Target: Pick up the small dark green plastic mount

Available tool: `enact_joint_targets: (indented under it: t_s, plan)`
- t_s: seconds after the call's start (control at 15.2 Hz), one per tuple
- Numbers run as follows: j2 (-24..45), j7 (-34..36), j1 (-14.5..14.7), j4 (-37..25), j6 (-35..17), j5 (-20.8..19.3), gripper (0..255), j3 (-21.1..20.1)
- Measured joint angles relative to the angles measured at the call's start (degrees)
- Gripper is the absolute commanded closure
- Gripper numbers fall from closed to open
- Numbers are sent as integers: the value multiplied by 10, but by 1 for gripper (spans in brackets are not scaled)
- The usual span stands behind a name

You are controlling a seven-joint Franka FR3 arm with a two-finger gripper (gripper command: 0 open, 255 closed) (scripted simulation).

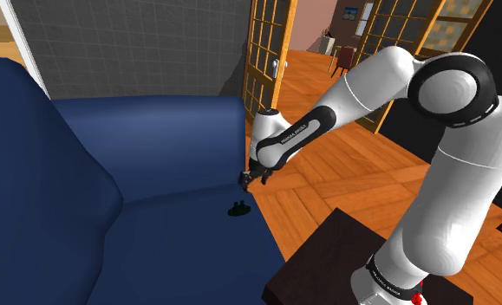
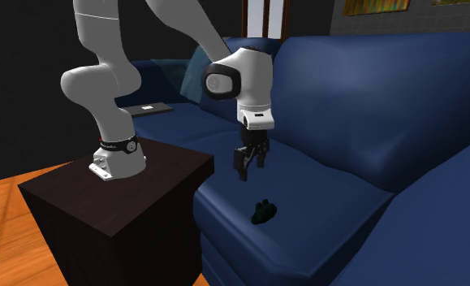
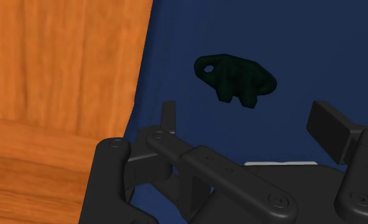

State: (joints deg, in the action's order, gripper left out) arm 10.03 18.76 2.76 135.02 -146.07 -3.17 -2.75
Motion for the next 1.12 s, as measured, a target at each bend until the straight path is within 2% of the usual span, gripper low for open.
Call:
enact_joint_targets:
  t_s: [0.46, 1.06, 1.12]
  plan:
    - [167, 30, 18, -106, -58, -19, 0, 6]
    - [242, 39, 25, -135, -103, -26, 0, 13]
    - [244, 40, 25, -136, -104, -26, 255, 13]
